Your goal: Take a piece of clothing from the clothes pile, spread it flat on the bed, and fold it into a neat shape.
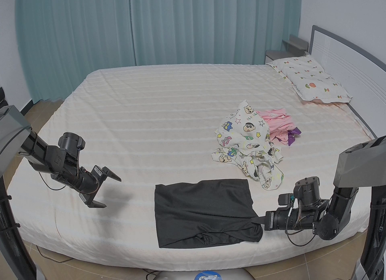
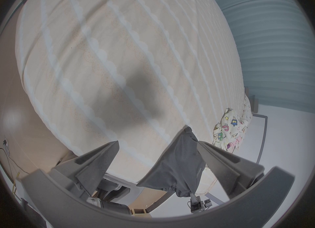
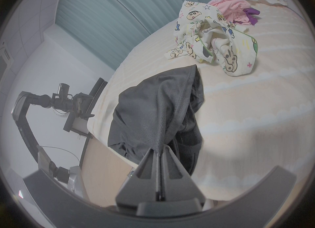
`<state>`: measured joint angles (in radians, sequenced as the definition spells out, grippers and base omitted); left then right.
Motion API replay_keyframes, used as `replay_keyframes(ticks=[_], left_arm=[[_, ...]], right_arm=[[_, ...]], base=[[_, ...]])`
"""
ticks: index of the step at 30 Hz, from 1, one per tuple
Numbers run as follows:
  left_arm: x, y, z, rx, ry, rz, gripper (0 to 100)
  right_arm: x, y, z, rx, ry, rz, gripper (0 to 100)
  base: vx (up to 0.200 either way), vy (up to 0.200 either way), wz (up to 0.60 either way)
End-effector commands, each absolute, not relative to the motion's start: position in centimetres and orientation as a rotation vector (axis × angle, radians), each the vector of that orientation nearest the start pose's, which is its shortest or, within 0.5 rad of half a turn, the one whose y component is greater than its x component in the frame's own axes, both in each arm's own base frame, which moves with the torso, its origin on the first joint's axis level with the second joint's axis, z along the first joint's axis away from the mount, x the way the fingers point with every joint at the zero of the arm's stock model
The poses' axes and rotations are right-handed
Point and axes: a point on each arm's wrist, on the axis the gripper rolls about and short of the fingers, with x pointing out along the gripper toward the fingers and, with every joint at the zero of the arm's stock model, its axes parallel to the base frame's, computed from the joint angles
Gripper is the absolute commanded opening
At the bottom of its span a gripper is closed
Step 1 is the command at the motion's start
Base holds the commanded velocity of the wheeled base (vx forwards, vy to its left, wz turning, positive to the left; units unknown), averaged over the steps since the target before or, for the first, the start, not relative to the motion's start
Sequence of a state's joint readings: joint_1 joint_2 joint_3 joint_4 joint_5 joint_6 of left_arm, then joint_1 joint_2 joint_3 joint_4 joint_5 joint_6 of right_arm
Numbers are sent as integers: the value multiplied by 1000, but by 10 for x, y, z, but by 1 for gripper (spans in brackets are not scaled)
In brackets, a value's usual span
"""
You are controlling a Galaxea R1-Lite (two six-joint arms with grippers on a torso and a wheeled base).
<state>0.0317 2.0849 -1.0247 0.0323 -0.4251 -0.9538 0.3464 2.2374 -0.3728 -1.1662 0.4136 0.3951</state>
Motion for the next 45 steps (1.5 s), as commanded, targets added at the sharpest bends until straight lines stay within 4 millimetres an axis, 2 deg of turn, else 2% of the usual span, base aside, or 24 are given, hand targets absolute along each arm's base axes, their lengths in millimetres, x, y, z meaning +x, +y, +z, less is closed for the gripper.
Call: replay_keyframes(ticks=[1,6,11,12,14,18,21,22,23,24,27,31,34,37,39,40,42,45], left_arm=[[345,2,57,-1094,1174,187,100],[345,2,57,-1094,1176,188,100],[345,2,57,-1094,1176,188,100],[345,2,57,-1094,1176,188,100],[345,1,57,-1092,1175,190,100],[341,-2,58,-1084,1184,182,100],[333,-22,61,-1053,1218,137,100],[325,-38,65,-1019,1236,99,100],[324,-41,66,-1015,1239,91,100],[320,-57,65,-988,1263,58,100],[314,-83,61,-923,1297,15,100],[306,-118,35,-776,1299,36,100],[299,-131,23,-710,1268,42,100],[276,-149,10,-593,1263,-55,100],[270,-150,6,-553,1265,-82,100],[257,-147,-3,-431,1263,-168,100],[249,-144,-7,-342,1245,-239,100],[245,-145,-14,-277,1222,-295,100]], right_arm=[[263,93,-18,361,842,567,0],[264,87,-19,342,834,590,0],[266,89,-32,309,860,606,0],[269,91,-34,306,856,601,100],[275,92,-35,307,836,602,100],[278,94,-23,328,759,615,100],[277,99,-16,352,735,614,100],[279,101,-14,372,723,575,100],[279,102,-14,374,722,566,100],[280,101,-16,392,722,522,100],[278,101,-18,403,735,512,100],[277,102,-21,404,749,512,100],[276,104,-22,400,753,517,100],[273,108,-26,393,775,526,100],[272,109,-27,391,780,529,100],[272,110,-32,387,792,527,100],[271,112,-34,385,799,531,100],[271,113,-36,382,806,531,100]], base=[[0,0,0],[0,0,0],[0,0,0],[0,0,0],[0,0,0],[0,0,0],[0,0,0],[0,0,0],[0,0,0],[0,0,0],[0,0,0],[0,0,0],[0,0,0],[0,0,0],[0,0,0],[0,0,0],[0,0,0],[0,0,0]])
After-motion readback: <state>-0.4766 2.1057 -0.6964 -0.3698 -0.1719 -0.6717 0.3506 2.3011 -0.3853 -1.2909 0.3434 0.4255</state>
